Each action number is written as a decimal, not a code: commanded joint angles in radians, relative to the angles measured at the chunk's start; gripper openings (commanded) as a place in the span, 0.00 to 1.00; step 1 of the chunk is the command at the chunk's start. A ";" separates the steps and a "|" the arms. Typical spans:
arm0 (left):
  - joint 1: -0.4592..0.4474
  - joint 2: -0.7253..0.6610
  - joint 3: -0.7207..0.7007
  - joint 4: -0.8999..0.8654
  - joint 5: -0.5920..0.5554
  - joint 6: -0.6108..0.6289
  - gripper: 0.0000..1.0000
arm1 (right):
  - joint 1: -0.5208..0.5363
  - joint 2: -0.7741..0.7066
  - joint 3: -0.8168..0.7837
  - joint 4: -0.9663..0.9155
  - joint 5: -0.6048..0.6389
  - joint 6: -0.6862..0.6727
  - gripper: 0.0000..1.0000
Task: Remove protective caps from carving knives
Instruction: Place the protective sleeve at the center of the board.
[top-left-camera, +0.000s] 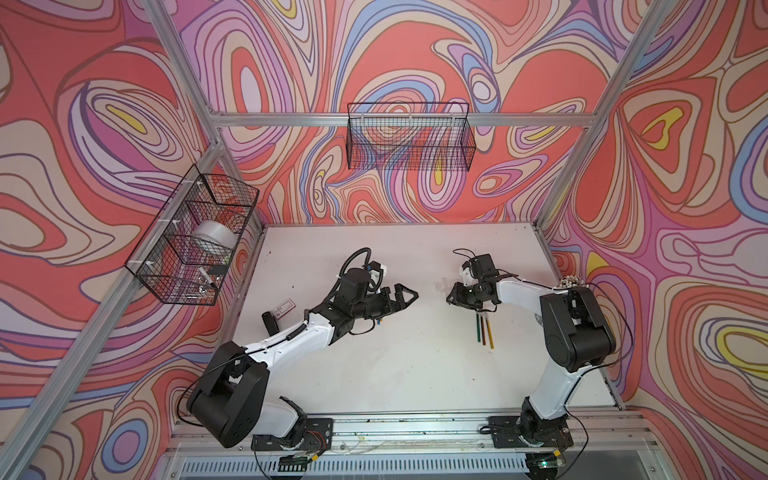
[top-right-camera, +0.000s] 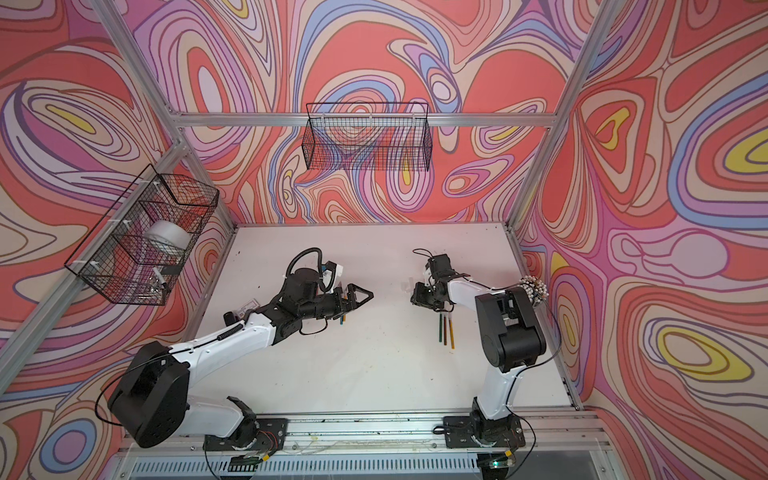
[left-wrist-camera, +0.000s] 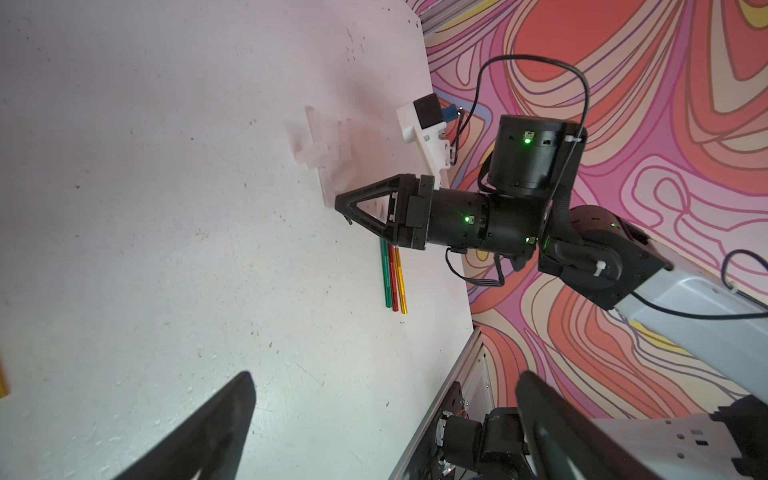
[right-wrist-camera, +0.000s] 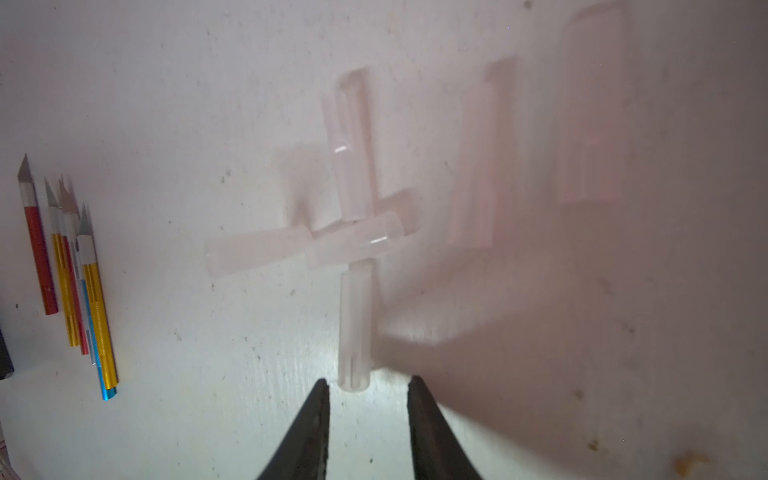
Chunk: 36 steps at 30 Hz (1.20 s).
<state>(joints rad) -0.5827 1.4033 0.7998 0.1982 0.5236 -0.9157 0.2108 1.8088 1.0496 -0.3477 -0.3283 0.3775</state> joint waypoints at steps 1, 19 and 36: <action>-0.003 0.011 -0.007 0.017 0.001 0.011 0.99 | -0.001 -0.060 0.027 -0.027 0.012 -0.011 0.33; -0.022 -0.054 -0.015 -0.106 -0.065 0.101 1.00 | 0.054 0.080 0.230 -0.070 0.041 -0.009 0.33; -0.022 -0.072 -0.013 -0.120 -0.082 0.084 1.00 | 0.089 0.195 0.328 -0.109 0.128 -0.034 0.23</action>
<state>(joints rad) -0.6025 1.3384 0.7891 0.0959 0.4557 -0.8379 0.2943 1.9846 1.3514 -0.4427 -0.2306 0.3569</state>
